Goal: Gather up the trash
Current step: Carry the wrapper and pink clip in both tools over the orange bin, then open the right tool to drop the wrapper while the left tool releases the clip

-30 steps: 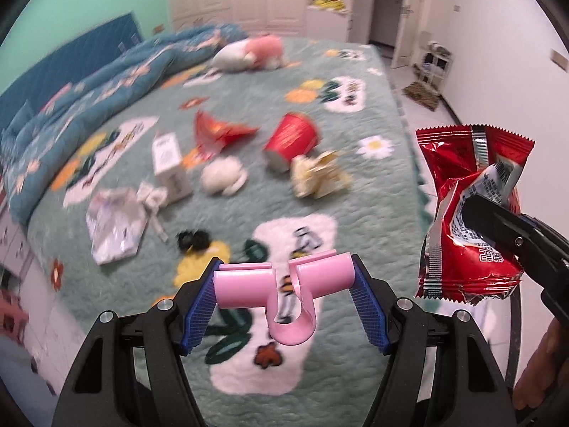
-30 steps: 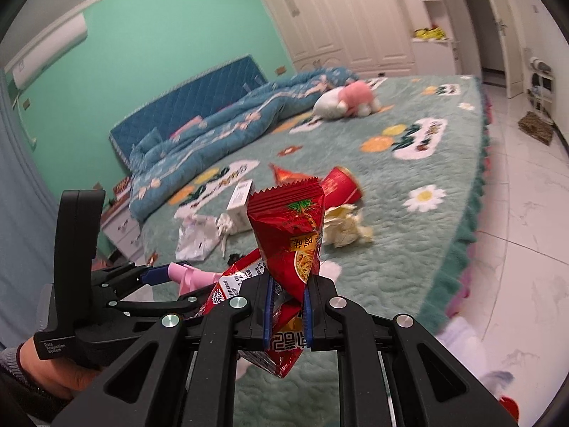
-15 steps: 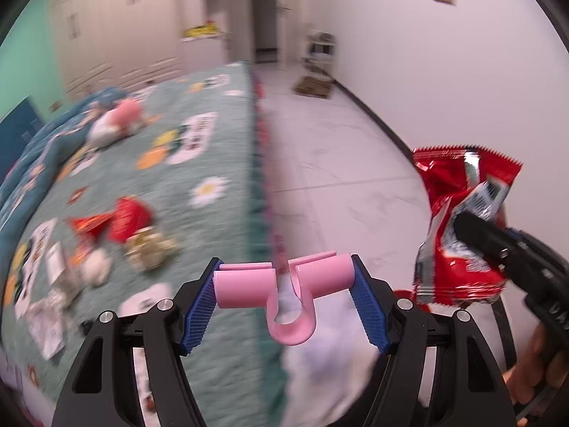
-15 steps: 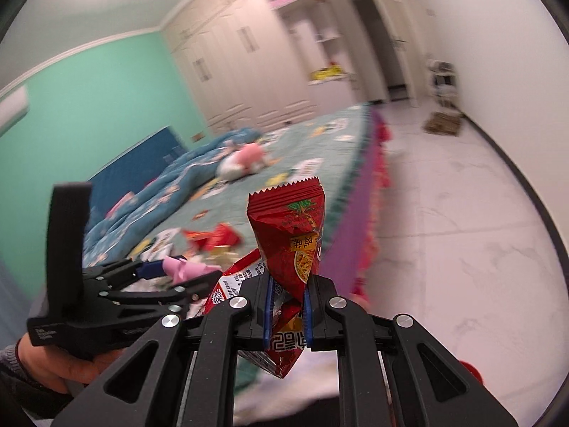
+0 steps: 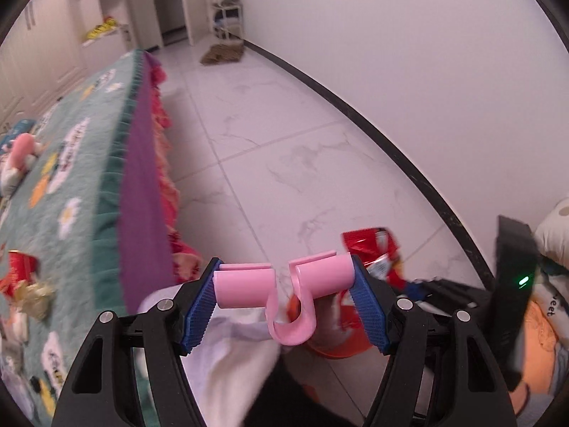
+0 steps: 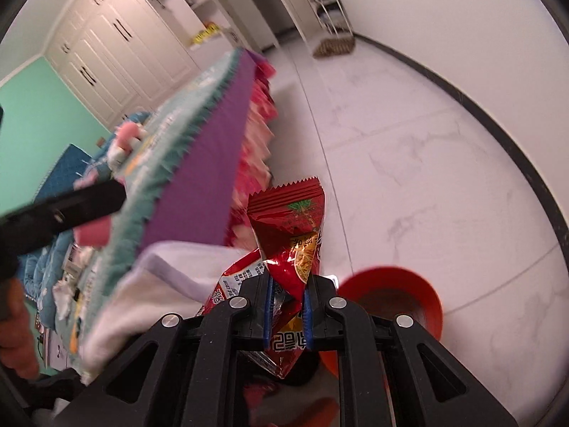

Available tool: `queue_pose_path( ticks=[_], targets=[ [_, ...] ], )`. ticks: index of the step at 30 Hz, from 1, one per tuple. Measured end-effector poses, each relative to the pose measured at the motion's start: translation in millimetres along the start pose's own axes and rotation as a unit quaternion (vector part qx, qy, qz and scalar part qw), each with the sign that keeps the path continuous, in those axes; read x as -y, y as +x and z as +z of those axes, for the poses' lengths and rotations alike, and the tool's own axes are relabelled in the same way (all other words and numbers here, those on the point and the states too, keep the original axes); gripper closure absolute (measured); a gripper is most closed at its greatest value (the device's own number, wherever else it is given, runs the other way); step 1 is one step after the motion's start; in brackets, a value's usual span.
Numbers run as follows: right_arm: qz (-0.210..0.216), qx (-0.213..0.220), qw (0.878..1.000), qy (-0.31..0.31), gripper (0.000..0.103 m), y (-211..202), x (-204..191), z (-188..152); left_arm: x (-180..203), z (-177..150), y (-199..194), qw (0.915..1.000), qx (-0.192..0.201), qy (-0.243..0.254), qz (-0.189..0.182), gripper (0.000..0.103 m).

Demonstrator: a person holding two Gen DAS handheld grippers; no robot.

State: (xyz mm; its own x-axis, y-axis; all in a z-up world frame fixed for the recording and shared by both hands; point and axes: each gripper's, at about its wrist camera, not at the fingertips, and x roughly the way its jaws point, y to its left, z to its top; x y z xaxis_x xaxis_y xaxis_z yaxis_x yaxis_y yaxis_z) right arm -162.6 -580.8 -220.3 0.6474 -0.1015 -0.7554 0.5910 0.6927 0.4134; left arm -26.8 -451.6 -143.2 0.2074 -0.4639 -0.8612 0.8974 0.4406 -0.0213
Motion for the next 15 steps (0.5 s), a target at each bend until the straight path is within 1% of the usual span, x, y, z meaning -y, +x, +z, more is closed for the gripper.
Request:
queue_pose_path(
  ticks=[4, 8, 10, 12, 15],
  targets=[
    [-0.016, -0.012, 0.999, 0.028, 0.090, 16.9, 28.2, -12.9, 11.8, -0.5, 32.4, 0.9994, -0.022, 0.015, -0.021, 0.032],
    [-0.031, -0.026, 0.997, 0.071, 0.090, 34.9, 65.9, -29.0, 24.5, -4.9, 57.5, 0.9980, -0.044, 0.031, -0.032, 0.032],
    [-0.038, -0.039, 0.995, 0.087, 0.090, 45.9, 79.9, -39.1, 30.1, -7.7, 68.1, 0.9971, -0.054, 0.044, -0.029, 0.032],
    [-0.040, -0.051, 0.994, 0.091, 0.089, 56.6, 86.3, -48.0, 37.8, -11.6, 75.1, 0.9954, -0.064, 0.061, -0.036, 0.032],
    [-0.042, -0.067, 0.992, 0.101, 0.089, 75.7, 97.4, -59.8, 49.2, -12.8, 82.8, 0.9937, -0.068, 0.085, -0.029, 0.032]
  ],
)
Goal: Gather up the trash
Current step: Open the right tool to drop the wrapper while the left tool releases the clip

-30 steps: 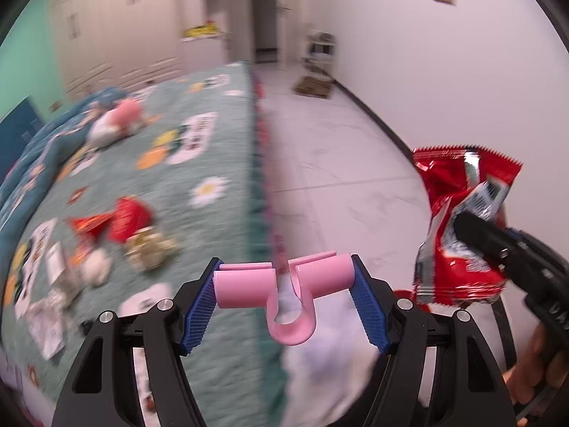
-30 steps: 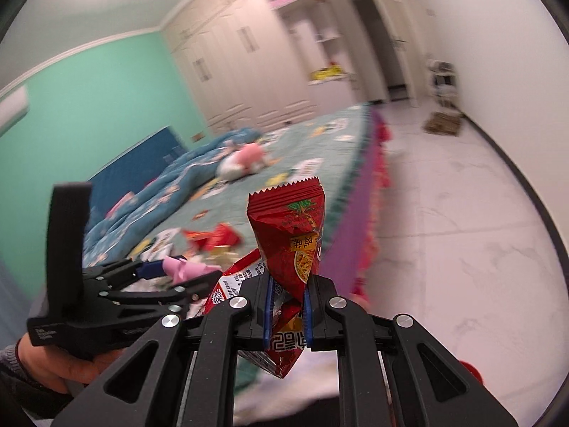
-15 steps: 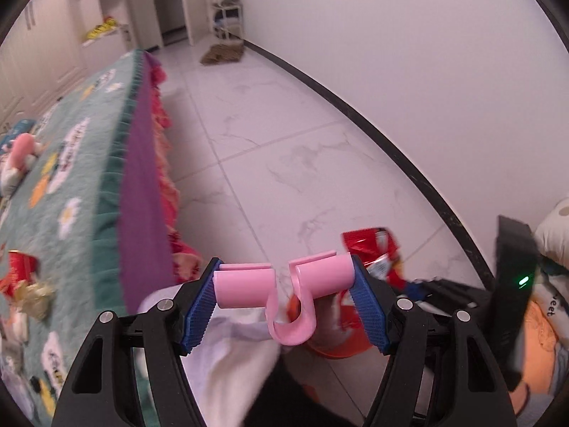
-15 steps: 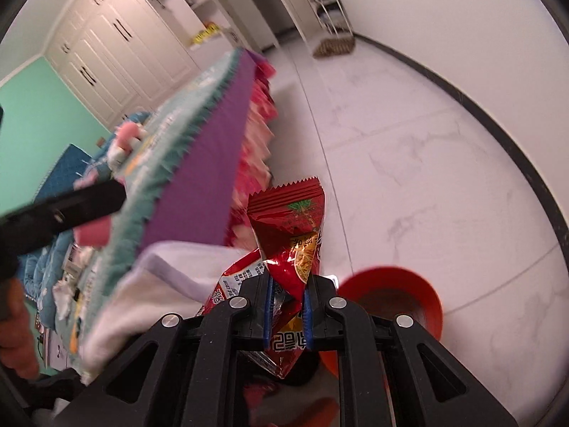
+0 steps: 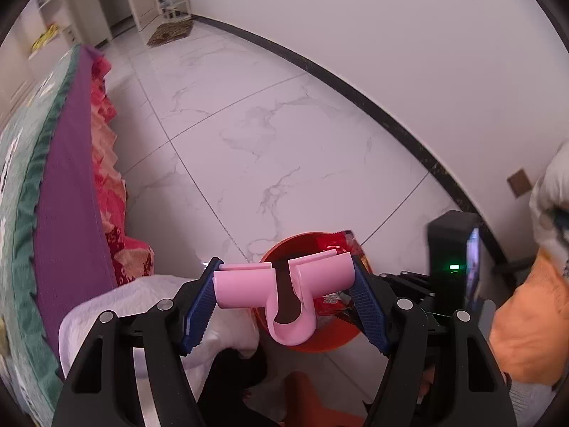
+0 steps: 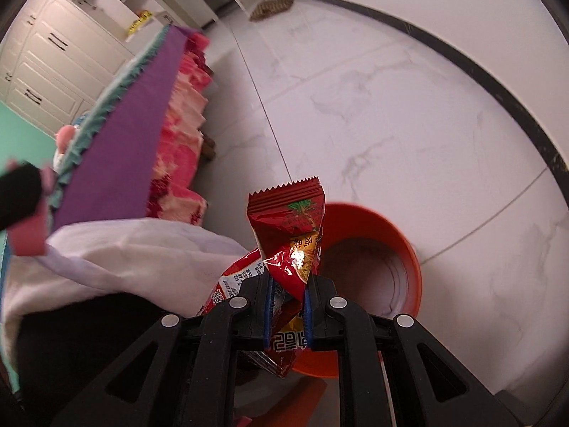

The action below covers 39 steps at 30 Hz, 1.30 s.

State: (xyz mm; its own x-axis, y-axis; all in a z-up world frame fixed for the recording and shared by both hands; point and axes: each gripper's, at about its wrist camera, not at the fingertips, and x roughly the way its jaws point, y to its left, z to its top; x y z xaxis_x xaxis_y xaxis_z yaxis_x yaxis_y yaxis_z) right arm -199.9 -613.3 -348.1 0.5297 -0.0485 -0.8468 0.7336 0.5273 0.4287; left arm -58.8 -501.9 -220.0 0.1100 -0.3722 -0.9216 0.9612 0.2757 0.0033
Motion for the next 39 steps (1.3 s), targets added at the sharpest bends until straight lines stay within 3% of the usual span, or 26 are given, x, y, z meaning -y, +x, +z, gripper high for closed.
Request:
queue_pose_path(
  ticks=[6, 10, 11, 16, 26, 28, 32, 39],
  targets=[
    [-0.007, -0.031, 0.999, 0.026, 0.084, 48.5, 17.3, -5.3, 7.7, 6.0, 16.2, 0.9996, -0.018, 0.020, 0.005, 0.032],
    [-0.008, -0.026, 0.999, 0.036, 0.060, 53.0, 22.0, -3.2, 17.0, 5.9, 20.0, 0.9992, -0.023, 0.034, 0.004, 0.032],
    [-0.005, -0.024, 0.999, 0.038, 0.057, 52.4, 20.8, -2.5, 19.0, 6.1, 22.0, 0.9990, -0.026, 0.037, 0.002, 0.032],
    [-0.007, -0.005, 0.998, 0.055, 0.057, 28.5, 31.5, -4.7, 30.5, 4.8, 30.5, 0.9977, -0.035, 0.059, -0.001, 0.032],
    [-0.052, 0.066, 0.990, 0.113, 0.057, -40.2, 72.6, -8.1, 46.7, 2.0, 44.9, 0.9943, -0.053, 0.092, 0.002, 0.030],
    [-0.053, 0.070, 0.990, 0.112, 0.057, -45.5, 73.5, -6.1, 48.7, 3.7, 40.0, 0.9939, -0.040, 0.102, 0.011, 0.015],
    [-0.054, 0.077, 0.990, 0.105, 0.057, -52.2, 68.5, -1.1, 47.6, 7.8, 30.6, 0.9937, -0.022, 0.107, 0.024, 0.015],
    [-0.043, 0.112, 0.989, 0.084, 0.057, -86.1, 42.9, 11.1, 40.4, 7.0, -2.3, 0.9964, 0.011, 0.083, 0.013, 0.015]
  ],
)
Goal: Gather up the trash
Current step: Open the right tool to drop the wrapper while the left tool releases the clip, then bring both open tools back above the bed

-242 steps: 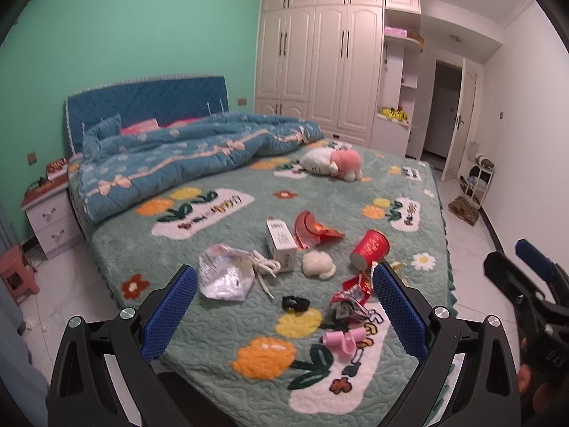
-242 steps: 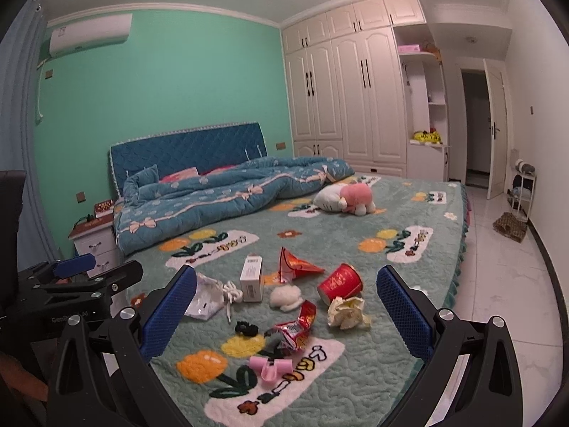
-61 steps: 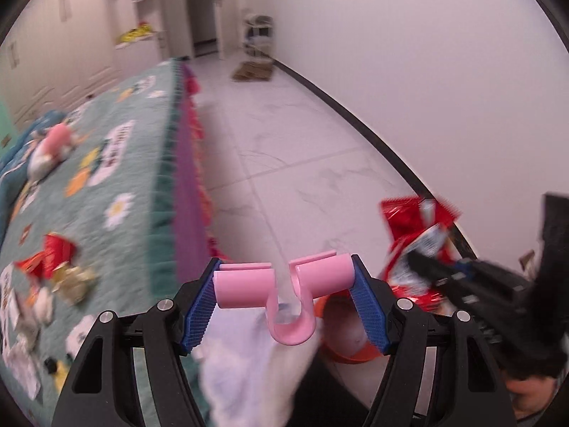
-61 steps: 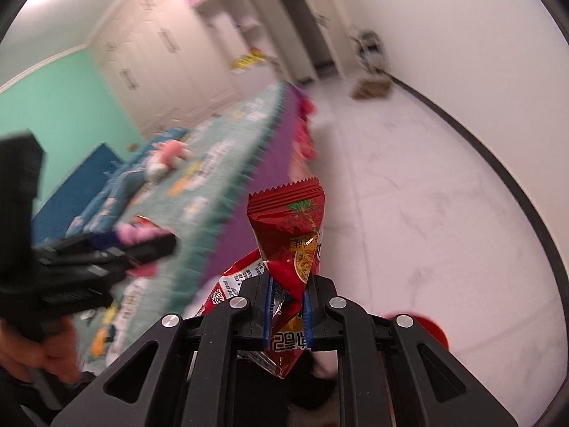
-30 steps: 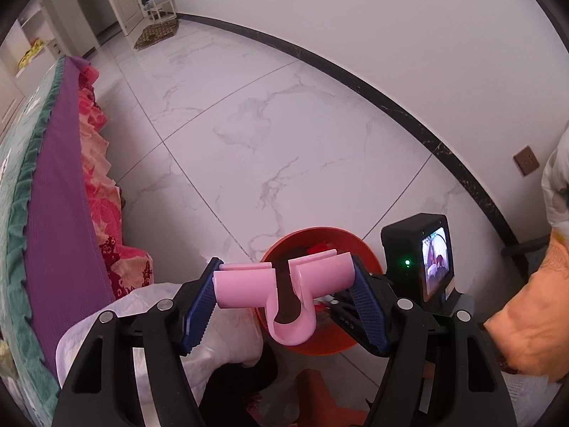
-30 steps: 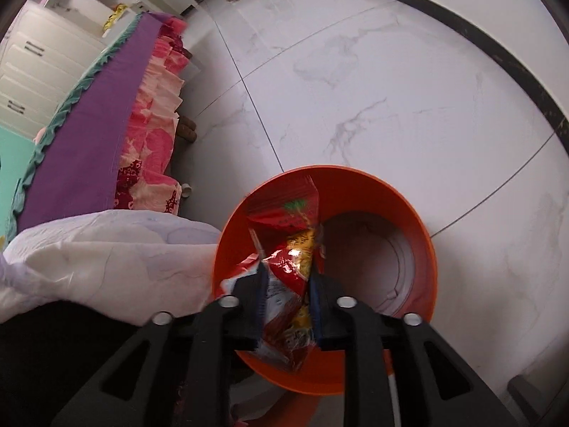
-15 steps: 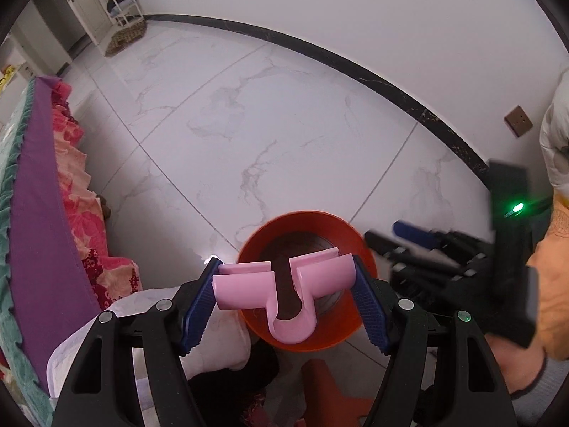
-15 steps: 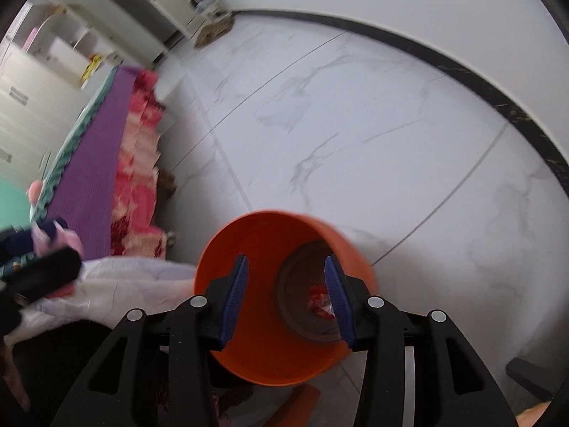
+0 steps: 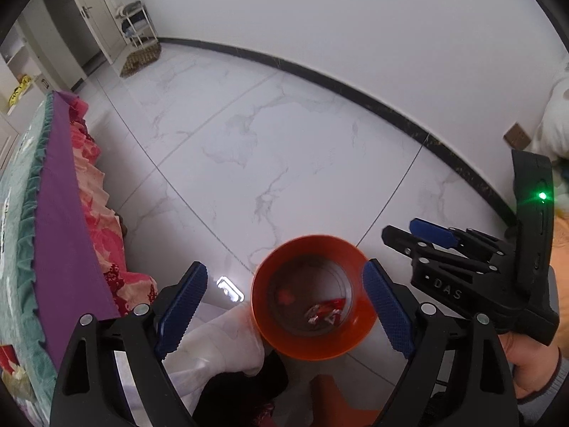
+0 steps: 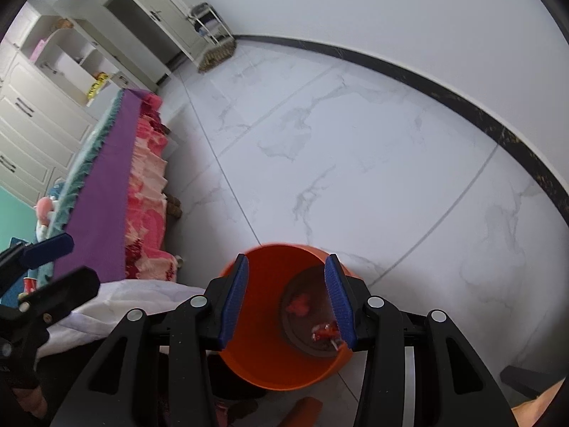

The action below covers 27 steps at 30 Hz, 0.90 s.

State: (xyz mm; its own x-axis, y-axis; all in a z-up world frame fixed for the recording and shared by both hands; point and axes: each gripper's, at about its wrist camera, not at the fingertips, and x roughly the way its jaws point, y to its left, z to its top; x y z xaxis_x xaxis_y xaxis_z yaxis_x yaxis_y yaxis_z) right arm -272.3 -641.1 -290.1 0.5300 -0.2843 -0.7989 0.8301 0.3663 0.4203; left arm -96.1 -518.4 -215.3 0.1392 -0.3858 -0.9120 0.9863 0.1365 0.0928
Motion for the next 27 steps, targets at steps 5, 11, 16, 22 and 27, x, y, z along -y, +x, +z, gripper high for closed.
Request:
queue_pose_path(
  ticks=[5, 11, 16, 22, 27],
  targets=[
    [0.024, 0.029, 0.998, -0.055, 0.056, -15.5, -49.3, 12.4, -23.6, -9.8, -50.1, 0.9982, 0.043, -0.041, -0.002, 0.015],
    [0.070, 0.044, 0.985, -0.151, 0.043, -14.3, -135.2, 5.2, -82.3, -45.3, -116.7, 0.9866, 0.091, -0.129, 0.041, 0.015],
    [0.124, 0.053, 0.966, -0.219, 0.043, -22.9, -206.4, -6.8, -137.3, -94.3, -168.0, 0.9627, 0.115, -0.223, 0.101, 0.015],
    [0.160, 0.086, 0.944, -0.276, 0.024, -21.7, -273.6, -14.8, -187.4, -162.8, -215.5, 0.9178, 0.127, -0.339, 0.163, 0.015],
    [0.160, 0.094, 0.925, -0.331, 0.022, -3.7, -319.5, -21.1, -208.3, -214.8, -247.8, 0.8874, 0.127, -0.394, 0.203, 0.015]
  ],
)
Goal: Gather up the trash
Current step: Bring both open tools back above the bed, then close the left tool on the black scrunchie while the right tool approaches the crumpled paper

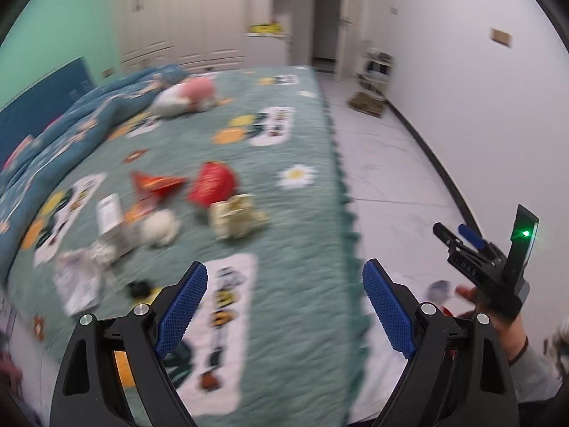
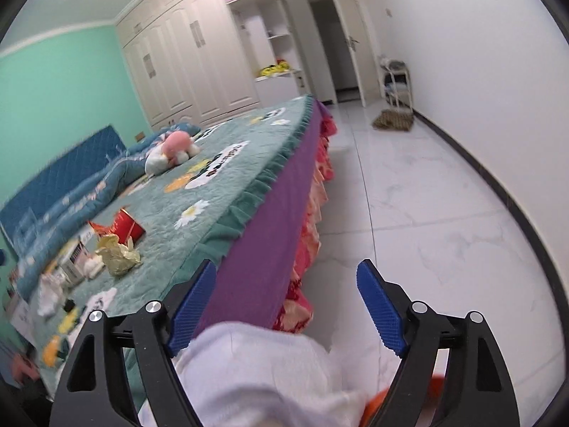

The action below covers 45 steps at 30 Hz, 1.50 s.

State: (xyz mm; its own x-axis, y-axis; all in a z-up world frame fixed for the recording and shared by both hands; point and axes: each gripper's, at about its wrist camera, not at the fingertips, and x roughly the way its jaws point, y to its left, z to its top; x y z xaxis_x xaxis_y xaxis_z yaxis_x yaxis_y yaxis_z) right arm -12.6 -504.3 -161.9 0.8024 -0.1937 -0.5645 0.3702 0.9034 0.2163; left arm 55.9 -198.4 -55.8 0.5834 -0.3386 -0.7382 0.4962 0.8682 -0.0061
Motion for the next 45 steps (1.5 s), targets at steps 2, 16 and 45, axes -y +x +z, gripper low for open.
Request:
queue_pose_path(
  ticks=[2, 16, 45],
  targets=[
    [0.016, -0.020, 0.999, -0.024, 0.022, 17.6, -10.3, 1.2, -22.7, -4.6, -9.5, 0.9996, 0.003, -0.022, 0.019, 0.015],
    [0.012, -0.120, 0.991, -0.064, 0.022, -20.9, -19.9, -46.0, -127.9, -31.8, -40.8, 0.9906, 0.034, -0.120, 0.056, 0.015],
    [0.222, -0.065, 0.949, -0.213, 0.022, -10.4, -300.8, 46.0, -225.5, -54.8, -23.6, 0.9800, 0.020, -0.183, 0.075, 0.015]
  ],
)
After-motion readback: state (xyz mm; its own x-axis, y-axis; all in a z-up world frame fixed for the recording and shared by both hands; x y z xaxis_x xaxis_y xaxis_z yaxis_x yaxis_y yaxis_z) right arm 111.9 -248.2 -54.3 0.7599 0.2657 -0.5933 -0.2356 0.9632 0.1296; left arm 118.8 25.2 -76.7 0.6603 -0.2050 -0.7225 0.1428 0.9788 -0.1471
